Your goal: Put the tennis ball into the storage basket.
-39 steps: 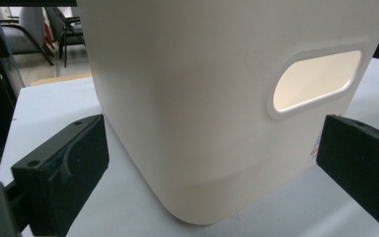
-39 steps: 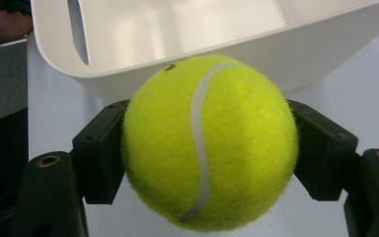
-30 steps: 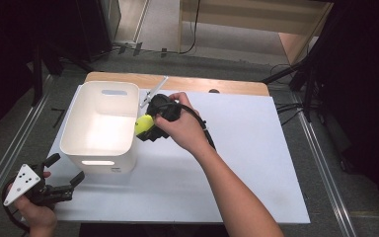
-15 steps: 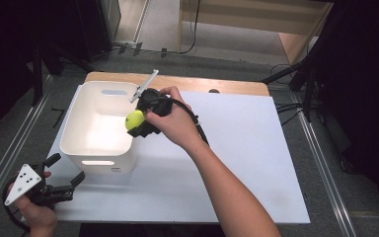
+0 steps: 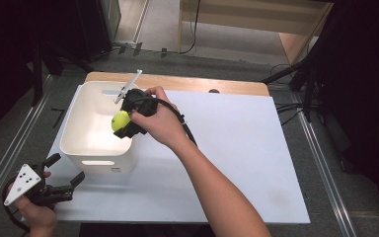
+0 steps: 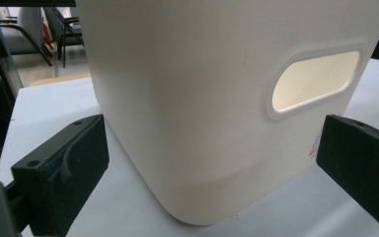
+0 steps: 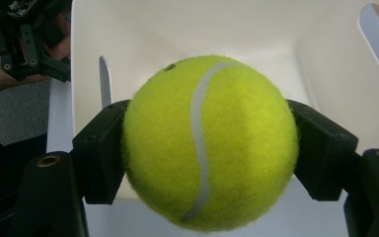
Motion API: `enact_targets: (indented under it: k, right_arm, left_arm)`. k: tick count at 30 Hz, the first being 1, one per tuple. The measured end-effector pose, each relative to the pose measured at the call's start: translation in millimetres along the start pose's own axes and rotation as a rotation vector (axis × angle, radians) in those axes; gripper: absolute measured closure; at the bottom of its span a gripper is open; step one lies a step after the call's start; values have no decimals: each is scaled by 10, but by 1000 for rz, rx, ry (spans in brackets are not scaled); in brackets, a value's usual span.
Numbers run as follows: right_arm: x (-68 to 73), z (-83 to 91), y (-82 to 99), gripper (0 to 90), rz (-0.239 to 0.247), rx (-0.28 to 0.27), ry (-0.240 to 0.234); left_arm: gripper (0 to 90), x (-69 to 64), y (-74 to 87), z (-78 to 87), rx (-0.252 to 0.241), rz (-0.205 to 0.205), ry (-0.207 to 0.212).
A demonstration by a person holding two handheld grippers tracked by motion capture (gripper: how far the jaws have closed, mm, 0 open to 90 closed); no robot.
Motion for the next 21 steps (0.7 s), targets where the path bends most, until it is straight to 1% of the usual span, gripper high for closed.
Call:
enact_targets:
  k: [1, 2, 3, 7, 10, 13, 15, 21]
  right_arm:
    - [11, -42, -9, 236, 2, 4, -3]
    - [11, -42, -9, 236, 2, 4, -3]
    - [18, -76, -6, 236, -7, 15, -1]
    - [1, -126, -19, 236, -2, 15, 6]
    - [0, -167, -15, 236, -12, 23, 10]
    - [-7, -240, -20, 236, -9, 26, 10]
    - [-6, -256, -17, 235, -11, 27, 9]
    - [-67, -356, 30, 232, -9, 50, 35]
  left_arm:
    - [0, 1, 0, 1, 0, 0, 0]
    - [0, 1, -1, 2, 0, -1, 0]
    - [0, 3, 0, 2, -1, -1, 0]
    - [0, 3, -1, 1, -1, -2, 1]
    - [0, 4, -1, 3, -1, 0, 0]
    - [0, 3, -2, 3, -2, 0, 0]
    - [0, 2, -4, 1, -4, 2, 0]
    - [0, 4, -1, 2, 0, -1, 1]
Point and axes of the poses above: each handheld gripper's, and its own axes: z roughly backward along the jaws, y roughly out of its underside, x roughly to its left, the point moved 10 cm from there along -z, roughly forward along the jaws, and after that the axes turned 14 degrees about -z, right-handed, at the moved point
